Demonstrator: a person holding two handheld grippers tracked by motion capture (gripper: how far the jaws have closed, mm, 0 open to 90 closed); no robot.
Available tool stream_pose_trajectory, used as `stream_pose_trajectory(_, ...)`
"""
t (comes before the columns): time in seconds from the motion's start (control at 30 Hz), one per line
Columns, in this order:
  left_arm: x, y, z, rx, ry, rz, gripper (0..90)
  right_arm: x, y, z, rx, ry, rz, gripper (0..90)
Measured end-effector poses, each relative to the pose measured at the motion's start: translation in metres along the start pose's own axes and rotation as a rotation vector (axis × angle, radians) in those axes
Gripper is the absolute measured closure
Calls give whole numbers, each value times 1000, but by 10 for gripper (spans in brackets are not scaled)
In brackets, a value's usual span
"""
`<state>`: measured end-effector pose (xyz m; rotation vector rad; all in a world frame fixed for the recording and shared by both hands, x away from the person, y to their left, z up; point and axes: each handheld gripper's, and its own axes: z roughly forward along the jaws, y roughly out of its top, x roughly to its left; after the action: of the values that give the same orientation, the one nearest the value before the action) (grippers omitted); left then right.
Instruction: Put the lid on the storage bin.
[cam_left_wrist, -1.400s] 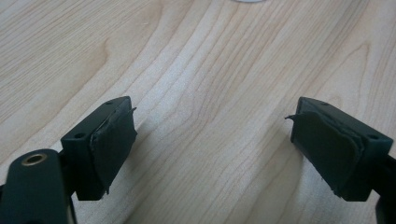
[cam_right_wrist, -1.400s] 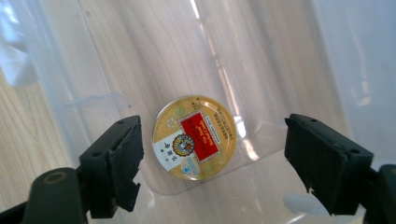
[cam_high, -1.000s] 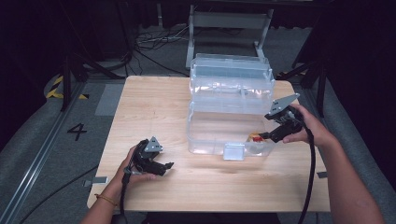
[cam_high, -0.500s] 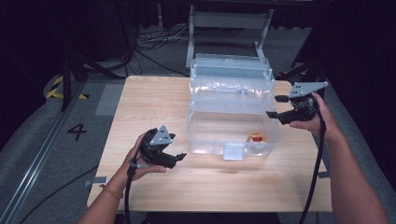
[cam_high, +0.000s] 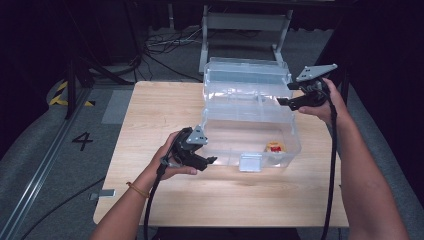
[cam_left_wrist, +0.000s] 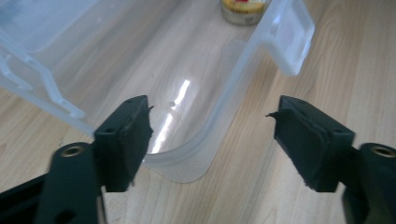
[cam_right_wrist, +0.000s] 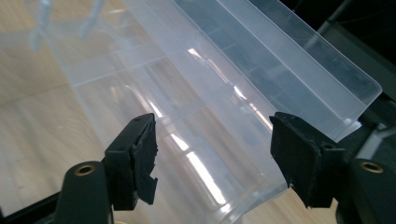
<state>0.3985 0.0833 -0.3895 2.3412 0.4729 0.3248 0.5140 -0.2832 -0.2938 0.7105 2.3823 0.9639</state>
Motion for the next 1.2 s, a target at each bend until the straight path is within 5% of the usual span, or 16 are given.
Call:
stream_pose_trajectory(0.3,11,10,16,84,-35,26,386,-13,9,30,50,5,17,395)
stream_pose_trajectory(0.43,8,15,26,172,-37,100,524,-17,11,42,76,-2,6,484)
stream_pose_trajectory(0.57,9,19,34,233,-67,110,587,-18,13,51,108,28,-28,509)
stream_pose_trajectory(0.63,10,21,39,277,-91,112,638,-19,17,52,96,76,-32,587)
stream_pose_trajectory(0.77,7,26,48,327,-115,136,714,-12,30,55,149,95,-98,687)
stream_pose_trajectory(0.9,0,33,54,372,-110,176,768,-11,34,55,168,116,-84,727)
stream_pose_trajectory(1.2,0,33,54,370,-102,140,764,-14,36,56,181,147,-100,773)
